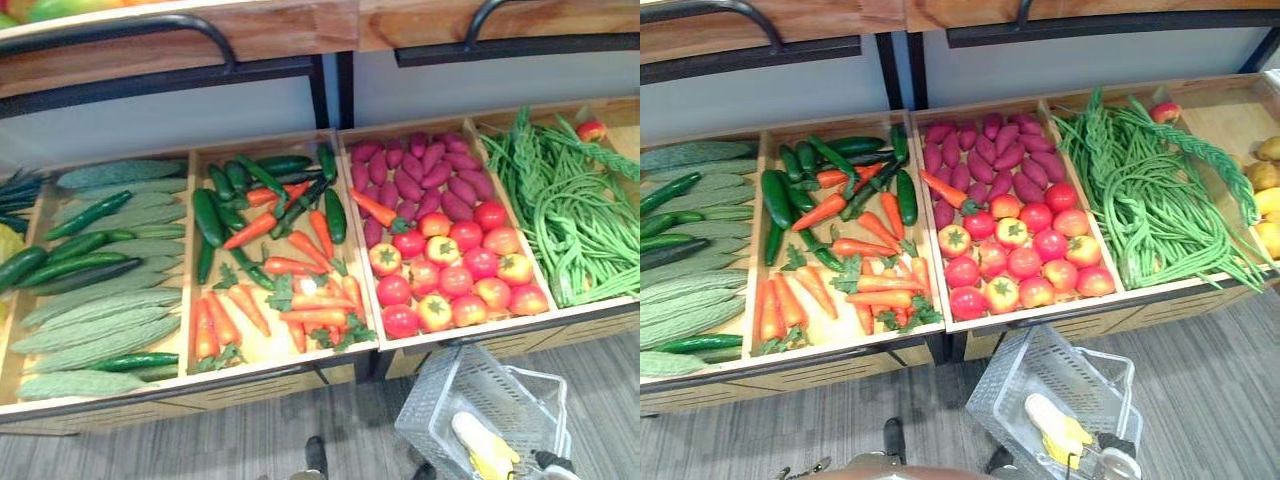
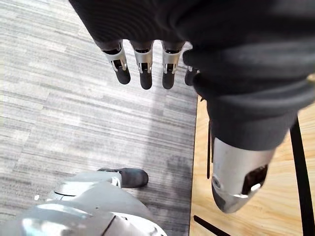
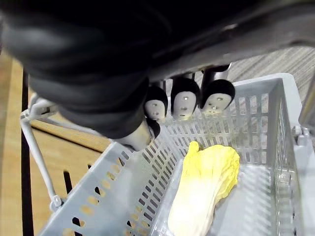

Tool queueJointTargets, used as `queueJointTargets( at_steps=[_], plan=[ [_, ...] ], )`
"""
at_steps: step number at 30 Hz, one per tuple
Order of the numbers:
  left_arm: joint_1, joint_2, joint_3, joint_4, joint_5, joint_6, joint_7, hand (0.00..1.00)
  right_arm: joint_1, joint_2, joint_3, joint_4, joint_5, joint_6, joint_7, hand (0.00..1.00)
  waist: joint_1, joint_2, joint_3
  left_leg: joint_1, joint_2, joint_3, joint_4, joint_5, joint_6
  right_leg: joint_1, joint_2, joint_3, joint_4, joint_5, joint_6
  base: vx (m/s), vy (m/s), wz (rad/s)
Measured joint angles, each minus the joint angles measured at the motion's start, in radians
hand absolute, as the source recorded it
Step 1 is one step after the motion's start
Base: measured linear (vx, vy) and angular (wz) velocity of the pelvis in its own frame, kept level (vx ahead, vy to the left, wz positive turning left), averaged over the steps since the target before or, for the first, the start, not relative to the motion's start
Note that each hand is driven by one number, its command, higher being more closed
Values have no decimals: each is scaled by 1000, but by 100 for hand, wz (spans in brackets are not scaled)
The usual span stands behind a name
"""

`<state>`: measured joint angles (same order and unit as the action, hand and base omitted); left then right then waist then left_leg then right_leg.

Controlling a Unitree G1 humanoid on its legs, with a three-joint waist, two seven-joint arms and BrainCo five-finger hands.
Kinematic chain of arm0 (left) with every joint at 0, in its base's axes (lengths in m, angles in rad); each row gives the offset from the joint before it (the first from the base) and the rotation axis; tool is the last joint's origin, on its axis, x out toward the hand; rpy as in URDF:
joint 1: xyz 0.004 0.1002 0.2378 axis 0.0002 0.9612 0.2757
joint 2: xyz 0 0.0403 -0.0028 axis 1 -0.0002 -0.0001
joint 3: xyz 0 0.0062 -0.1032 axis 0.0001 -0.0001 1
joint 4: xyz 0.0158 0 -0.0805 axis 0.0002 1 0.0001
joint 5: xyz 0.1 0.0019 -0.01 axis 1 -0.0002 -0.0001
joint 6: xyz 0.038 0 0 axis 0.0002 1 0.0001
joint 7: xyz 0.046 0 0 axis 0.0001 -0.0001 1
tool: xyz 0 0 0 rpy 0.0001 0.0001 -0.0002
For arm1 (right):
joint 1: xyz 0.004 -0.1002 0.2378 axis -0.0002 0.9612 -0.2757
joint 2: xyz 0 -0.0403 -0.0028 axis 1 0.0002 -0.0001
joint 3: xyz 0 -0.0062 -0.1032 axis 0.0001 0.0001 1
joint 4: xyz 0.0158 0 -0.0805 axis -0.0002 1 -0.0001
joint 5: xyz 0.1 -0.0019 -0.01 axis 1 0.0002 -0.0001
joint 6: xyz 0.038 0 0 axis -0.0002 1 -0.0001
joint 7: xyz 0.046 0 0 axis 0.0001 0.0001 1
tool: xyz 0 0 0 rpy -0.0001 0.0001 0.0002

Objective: Pick vegetable in the basket

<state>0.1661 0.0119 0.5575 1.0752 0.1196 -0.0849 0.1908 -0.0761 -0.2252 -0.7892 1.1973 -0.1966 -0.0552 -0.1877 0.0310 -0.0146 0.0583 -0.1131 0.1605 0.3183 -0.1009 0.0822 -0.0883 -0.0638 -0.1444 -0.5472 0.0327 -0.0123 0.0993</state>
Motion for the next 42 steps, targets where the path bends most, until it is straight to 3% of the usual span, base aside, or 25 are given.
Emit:
queueJointTargets(
  at_steps=[2,5,8,15,19,25,33,38,42],
  plan=[
    [-6,6,9,-2,0,-1,1,0,0,-16,-20,0,0,-1,-12,100,-9,-11,-8,-4,-4,-3,1,1,0,0,-3,-8,-1,-1,-2,40,17,15],
    [-6,34,10,-3,0,-1,5,0,1,-32,-29,0,-1,-2,-15,100,-33,-50,-20,-8,-19,-30,4,1,2,21,-10,-36,-17,-1,-2,17,39,25],
    [-5,41,12,-50,0,-3,41,0,0,-45,-28,0,-2,-9,-24,100,-40,-62,-30,-9,-33,-38,-1,2,3,29,-15,-49,-20,-1,-2,-36,47,18],
    [33,24,-7,-370,0,-52,124,0,39,-40,-29,0,-1,-10,-44,100,-53,-53,-38,-30,-47,-62,-2,12,15,33,-20,-78,-30,-1,-1,-56,36,12],
    [75,-29,-53,-620,21,-84,185,0,80,-10,-41,0,2,-10,-47,100,-53,-50,-44,-39,-45,-63,-2,16,17,31,-18,-83,-33,-1,-1,-21,9,1],
    [62,-18,-133,-814,168,-112,250,0,104,35,-62,1,3,-10,-47,100,-47,-48,-46,-22,-39,-46,-2,22,21,32,-27,-61,-28,7,5,33,24,-7],
    [47,98,-202,-1004,230,-175,282,0,109,13,-57,-1,0,-23,-47,100,-49,-39,-44,-6,-35,8,-2,16,19,13,-28,-2,-29,20,4,-2,27,-20],
    [54,198,-249,-1069,257,-223,250,0,116,-68,-19,-2,-2,-23,-47,100,-51,-6,-40,-5,-35,44,-2,7,18,-10,-29,35,-31,25,5,12,23,-20],
    [60,266,-275,-1102,257,-238,191,0,122,-104,14,-3,-5,-23,-47,100,-57,5,-42,-4,-37,57,-2,7,19,-19,-21,44,-32,28,4,42,2,-11]
  ],
)
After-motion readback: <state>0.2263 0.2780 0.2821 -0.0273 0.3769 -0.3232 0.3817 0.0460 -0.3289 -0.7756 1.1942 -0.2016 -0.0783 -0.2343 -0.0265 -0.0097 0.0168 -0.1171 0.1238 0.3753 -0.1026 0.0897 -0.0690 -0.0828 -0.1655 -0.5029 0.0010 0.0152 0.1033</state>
